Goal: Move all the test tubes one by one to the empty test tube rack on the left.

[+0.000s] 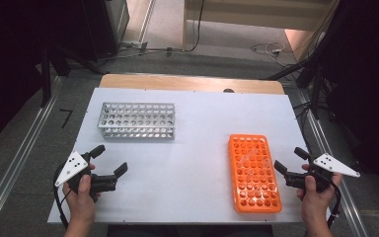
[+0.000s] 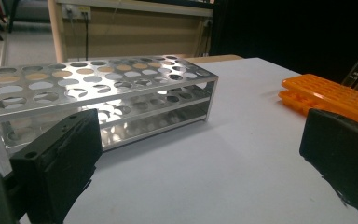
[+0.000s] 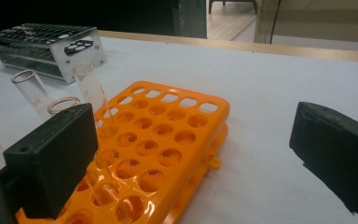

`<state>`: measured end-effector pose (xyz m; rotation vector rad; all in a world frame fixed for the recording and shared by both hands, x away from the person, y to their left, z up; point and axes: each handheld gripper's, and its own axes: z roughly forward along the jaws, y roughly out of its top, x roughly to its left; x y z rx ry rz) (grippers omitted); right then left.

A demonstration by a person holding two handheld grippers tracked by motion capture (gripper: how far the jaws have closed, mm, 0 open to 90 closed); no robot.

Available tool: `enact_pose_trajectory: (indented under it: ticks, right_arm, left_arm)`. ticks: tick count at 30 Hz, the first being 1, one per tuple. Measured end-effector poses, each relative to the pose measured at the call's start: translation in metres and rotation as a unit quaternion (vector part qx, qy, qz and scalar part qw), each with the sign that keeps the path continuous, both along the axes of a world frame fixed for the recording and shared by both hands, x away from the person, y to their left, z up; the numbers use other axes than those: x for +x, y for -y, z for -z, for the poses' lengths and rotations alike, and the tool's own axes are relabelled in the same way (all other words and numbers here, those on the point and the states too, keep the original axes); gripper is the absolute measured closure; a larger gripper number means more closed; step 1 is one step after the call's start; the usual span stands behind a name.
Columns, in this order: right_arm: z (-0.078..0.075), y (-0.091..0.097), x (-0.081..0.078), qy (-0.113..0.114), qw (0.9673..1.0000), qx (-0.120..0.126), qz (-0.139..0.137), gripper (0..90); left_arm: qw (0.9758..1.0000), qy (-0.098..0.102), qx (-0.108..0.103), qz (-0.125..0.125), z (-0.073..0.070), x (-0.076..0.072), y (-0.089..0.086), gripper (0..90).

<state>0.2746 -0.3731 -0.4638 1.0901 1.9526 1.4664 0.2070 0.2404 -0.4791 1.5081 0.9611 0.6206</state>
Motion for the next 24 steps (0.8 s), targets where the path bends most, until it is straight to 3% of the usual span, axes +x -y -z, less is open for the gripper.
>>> enact_pose_trajectory:
  ticks: [10, 14, 19, 24]
  right_arm:
    - [-0.011, -0.006, -0.004, -0.008, 0.9995, -0.002, -0.031, 3.2]
    - [-0.015, -0.010, -0.006, -0.009, 0.9984, -0.008, -0.055, 4.7]
    - [-0.018, -0.015, -0.011, -0.015, 0.9965, -0.014, -0.081, 15.1]
    - [-0.016, -0.019, -0.011, -0.037, 0.9938, -0.021, -0.103, 35.2]
  left_arm:
    - [1.0000, -0.003, 0.002, -0.001, 0.000, -0.001, 0.002, 0.0]
    - [1.0000, -0.002, 0.002, -0.001, 0.000, -0.001, 0.002, 0.0]
    - [1.0000, -0.004, 0.003, -0.002, 0.000, -0.001, 0.003, 0.0]
    - [1.0000, -0.003, 0.008, 0.000, 0.000, -0.002, 0.005, 0.0]
